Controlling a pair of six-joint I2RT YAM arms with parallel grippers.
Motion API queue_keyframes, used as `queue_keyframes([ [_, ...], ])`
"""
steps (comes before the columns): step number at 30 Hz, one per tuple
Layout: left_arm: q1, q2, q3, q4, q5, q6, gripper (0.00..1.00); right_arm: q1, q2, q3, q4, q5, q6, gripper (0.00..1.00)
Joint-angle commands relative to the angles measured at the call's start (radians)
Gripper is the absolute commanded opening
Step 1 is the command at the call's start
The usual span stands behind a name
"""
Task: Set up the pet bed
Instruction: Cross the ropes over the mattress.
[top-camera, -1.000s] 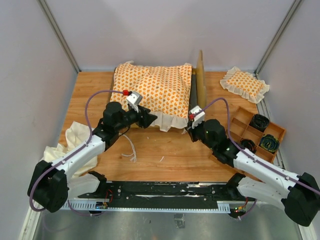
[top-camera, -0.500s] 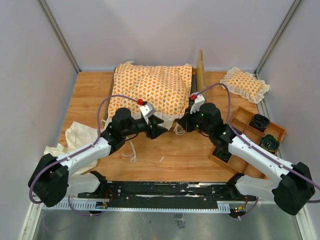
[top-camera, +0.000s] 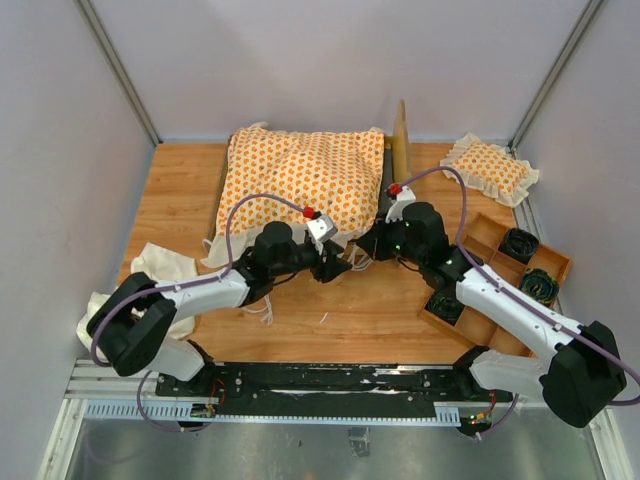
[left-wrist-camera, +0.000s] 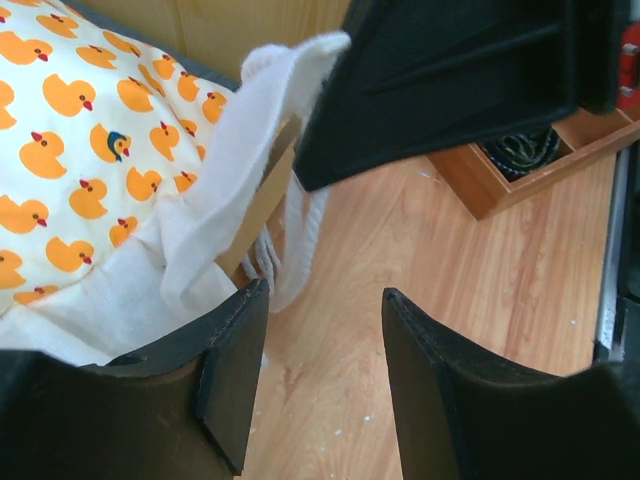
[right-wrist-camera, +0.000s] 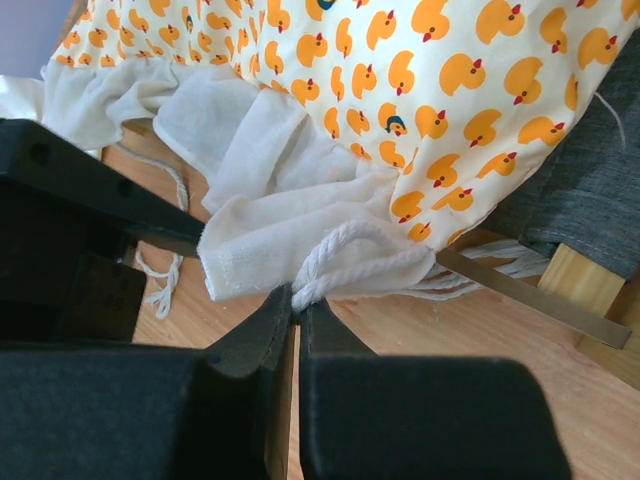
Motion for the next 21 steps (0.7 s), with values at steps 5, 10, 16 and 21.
queue_keyframes([
  [5,-0.019,0.123,0.082,0.133,-0.040,0.058,0.49,-0.037,-0.002,-0.014,0.049,-0.056,0.061,0.00],
  [10,-0.022,0.145,0.080,0.160,-0.042,0.074,0.13,-0.051,-0.006,-0.023,0.062,-0.045,0.063,0.00],
  [16,-0.024,0.091,0.082,0.168,-0.038,-0.070,0.00,-0.089,0.004,-0.014,0.058,-0.108,0.024,0.03],
  [21,-0.024,0.038,0.112,0.114,0.022,-0.249,0.00,-0.178,-0.076,-0.057,-0.033,-0.189,-0.106,0.39],
])
